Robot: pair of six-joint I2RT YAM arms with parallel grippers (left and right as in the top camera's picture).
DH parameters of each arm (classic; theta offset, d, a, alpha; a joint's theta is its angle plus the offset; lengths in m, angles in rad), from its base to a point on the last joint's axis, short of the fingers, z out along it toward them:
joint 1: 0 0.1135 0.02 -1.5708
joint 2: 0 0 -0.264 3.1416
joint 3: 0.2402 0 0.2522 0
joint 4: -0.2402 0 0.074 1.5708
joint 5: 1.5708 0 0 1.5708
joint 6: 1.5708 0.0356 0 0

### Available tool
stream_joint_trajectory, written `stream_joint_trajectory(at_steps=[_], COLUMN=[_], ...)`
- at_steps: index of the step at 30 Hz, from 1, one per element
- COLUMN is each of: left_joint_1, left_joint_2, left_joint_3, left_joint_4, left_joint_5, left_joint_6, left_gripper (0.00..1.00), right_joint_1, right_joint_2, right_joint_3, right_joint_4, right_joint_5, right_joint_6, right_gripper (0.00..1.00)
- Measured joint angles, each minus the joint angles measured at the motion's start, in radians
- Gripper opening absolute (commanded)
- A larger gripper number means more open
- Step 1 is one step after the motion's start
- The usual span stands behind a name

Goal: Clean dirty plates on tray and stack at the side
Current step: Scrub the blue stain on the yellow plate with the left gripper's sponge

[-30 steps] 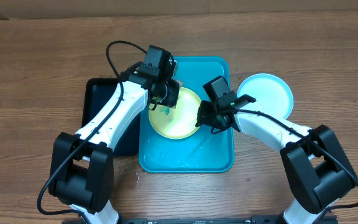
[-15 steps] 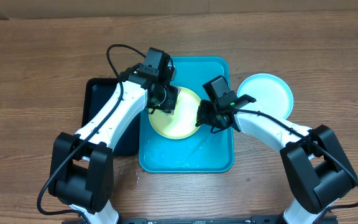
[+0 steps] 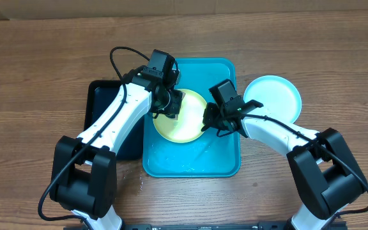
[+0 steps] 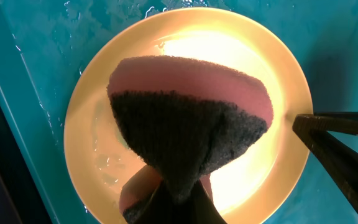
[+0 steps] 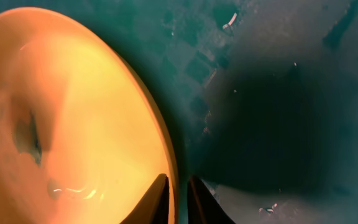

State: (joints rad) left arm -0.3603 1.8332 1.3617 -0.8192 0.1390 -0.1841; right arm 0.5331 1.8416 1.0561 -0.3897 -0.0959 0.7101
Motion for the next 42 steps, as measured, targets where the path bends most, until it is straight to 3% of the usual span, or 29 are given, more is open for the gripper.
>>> stream_joint_trajectory(at_steps=[2, 23, 27, 33, 42], left_joint_1=[0.0, 0.0, 0.0, 0.0, 0.0], left_joint_2=[0.0, 0.009, 0.07, 0.197, 0.306], left_joint_3=[0.0, 0.001, 0.071, 0.317, 0.362], left_joint_4=[0.0, -0.016, -0.119, -0.327, -0.345], left_joint_5=[0.0, -0.04, -0.045, -0.053, -0.079], left_joint_6=[0.0, -0.006, -0.019, -0.019, -0.019], left_gripper=[0.04, 0.04, 0.04, 0.04, 0.04], right_joint_1=[0.006, 0.032, 0.038, 0.039, 0.039], right_joint_2=[0.0, 0.002, 0.002, 0.002, 0.002], right_joint_3=[0.0, -0.001, -0.001, -0.002, -0.002], right_joint_4=[0.005, 0.011, 0.012, 0.013, 0.013], right_joint_5=[0.009, 0.044, 0.048, 0.05, 0.05], right_joint_6=[0.0, 0.0, 0.0, 0.0, 0.0], right_gripper=[0.04, 0.04, 0.04, 0.04, 0.04])
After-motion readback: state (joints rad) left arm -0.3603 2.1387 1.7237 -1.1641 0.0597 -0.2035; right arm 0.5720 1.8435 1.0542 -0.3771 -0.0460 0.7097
